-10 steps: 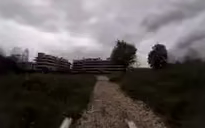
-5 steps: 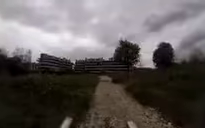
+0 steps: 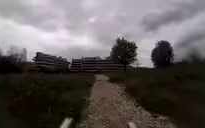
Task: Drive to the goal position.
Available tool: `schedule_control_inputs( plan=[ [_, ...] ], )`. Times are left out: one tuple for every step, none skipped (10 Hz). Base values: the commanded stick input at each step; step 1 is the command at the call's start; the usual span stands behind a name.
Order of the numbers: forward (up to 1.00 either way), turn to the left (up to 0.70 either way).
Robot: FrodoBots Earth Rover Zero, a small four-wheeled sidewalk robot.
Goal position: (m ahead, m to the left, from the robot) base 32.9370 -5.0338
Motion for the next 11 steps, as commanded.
schedule_control_inputs(
  plan=[
    [0.7,0.0],
    [0.7,0.0],
    [0.7,0.0],
    [0.7,0.0],
    [0.7,-0.19],
    [0.7,-0.2],
    [0.7,-0.02],
    [0.7,0.0],
    [0.7,0.0],
    [0.7,0.0],
    [0.7,0.0]
  ],
)
